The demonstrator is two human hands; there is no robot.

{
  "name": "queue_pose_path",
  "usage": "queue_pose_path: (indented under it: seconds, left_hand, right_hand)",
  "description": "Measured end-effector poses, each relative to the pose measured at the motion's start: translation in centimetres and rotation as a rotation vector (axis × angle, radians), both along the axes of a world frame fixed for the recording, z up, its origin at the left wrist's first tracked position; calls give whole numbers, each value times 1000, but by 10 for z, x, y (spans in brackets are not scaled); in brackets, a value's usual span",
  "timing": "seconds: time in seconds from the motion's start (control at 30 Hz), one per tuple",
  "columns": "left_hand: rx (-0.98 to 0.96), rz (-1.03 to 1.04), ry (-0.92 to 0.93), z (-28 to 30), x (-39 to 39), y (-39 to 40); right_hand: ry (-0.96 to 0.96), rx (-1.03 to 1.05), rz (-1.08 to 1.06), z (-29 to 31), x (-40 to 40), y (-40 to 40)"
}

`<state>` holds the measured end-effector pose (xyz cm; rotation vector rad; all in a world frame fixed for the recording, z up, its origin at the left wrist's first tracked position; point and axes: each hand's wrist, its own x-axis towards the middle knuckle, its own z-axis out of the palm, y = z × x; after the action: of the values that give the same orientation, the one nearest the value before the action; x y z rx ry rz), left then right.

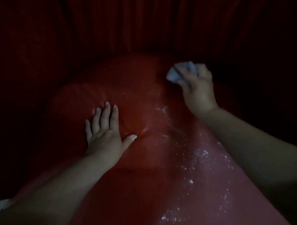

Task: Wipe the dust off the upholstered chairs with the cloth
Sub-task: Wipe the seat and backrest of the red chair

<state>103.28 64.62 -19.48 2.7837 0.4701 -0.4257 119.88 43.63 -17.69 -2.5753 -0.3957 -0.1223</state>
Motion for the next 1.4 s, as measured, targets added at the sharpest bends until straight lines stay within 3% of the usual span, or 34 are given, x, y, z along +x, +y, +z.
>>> queue_pose_path:
  seconds: [0.1,0.2,0.37,0.57,0.7,0.87,1.03,1.1,1.17,1.3,1.4]
  left_hand:
    - [-5,-5,-45,-3,-3,0]
    - [-17,-17,-87,-6,-5,3]
    - [-31,-12,-57,-3,-5,3]
    - [-66,-6,-67,5,-5,4]
    - [-90,-6,-86,6,-5,4]
    - [-154,-30,-100,11,-8,13]
    - [-192,-53,-151,17,-10,21]
    - [-187,-64,-156,18,-10,22]
    - [-178,-67,-157,16,-12,22]
    - [-177,-78,-161,15,-14,23]
    - [-160,-104,-156,18,-20,24]
  right_hand:
    - [94,-75,-24,-7,29,15]
    - [119,-163,72,-16,3,32]
    - [190,-3,265,-13,-79,26]
    - [162,100,119,2,7,65]
    - [308,-13,274,-12,11,97]
    - [300,87,504,-8,-71,54]
    - [293,273,343,-1,-47,75]
    - [209,180,352,-2,-8,104]
    - [256,16,387,-8,16,129]
    - [301,-224,588,-14,3,129]
    - [250,-156,699,-3,-40,69]
